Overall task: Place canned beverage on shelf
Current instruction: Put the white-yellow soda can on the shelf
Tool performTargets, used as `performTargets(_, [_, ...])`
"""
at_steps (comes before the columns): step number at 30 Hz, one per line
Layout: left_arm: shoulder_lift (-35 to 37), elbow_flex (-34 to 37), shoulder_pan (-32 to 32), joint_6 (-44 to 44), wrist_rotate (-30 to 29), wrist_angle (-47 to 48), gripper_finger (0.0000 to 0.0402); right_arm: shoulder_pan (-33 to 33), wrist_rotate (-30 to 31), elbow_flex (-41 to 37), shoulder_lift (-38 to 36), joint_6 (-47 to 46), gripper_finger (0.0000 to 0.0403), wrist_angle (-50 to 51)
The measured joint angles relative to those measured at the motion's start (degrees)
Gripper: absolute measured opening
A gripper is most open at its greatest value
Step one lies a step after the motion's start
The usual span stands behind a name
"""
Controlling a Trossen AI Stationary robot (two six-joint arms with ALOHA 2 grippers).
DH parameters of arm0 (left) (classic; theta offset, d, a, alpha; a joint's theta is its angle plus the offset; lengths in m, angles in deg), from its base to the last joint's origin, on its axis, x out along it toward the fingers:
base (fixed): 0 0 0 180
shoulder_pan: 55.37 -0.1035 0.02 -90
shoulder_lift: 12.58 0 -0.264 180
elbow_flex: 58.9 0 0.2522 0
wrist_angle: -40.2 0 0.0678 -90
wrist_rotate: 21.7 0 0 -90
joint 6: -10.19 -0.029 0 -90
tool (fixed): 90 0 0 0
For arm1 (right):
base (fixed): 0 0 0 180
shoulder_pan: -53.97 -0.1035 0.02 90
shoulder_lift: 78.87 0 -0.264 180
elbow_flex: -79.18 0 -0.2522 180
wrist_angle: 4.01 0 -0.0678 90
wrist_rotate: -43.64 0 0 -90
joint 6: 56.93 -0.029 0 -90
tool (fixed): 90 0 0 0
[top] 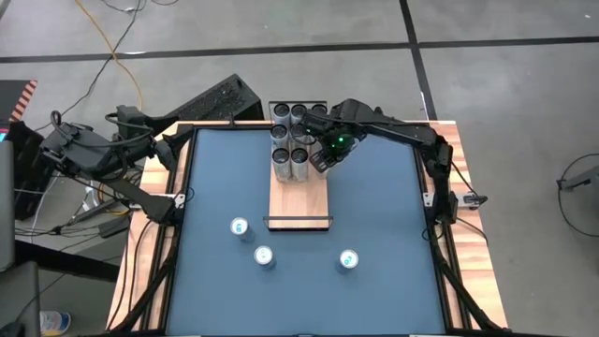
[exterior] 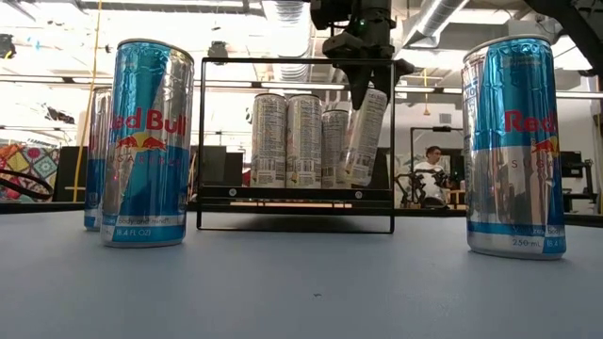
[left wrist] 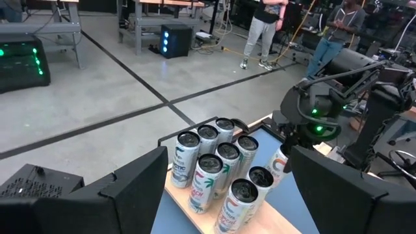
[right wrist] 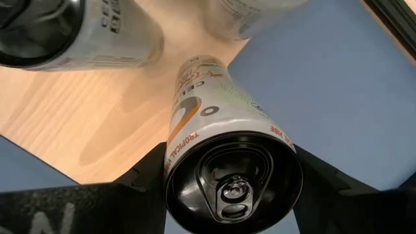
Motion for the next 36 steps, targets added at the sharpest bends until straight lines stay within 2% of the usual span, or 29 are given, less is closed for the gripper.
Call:
performTargets(21, [0.0,0.0,0.0,0.0,-0.2,0.0,0.0309,-1.1,1.3,0.0,0.0,-1.8,0.0225,-1.4])
performTargets(36, [0.0,0.0,0.0,-0.6,-1.2,0.0,0.0309,-2.2,1.2,0.1,2.6,0.0,0.0227,-1.0])
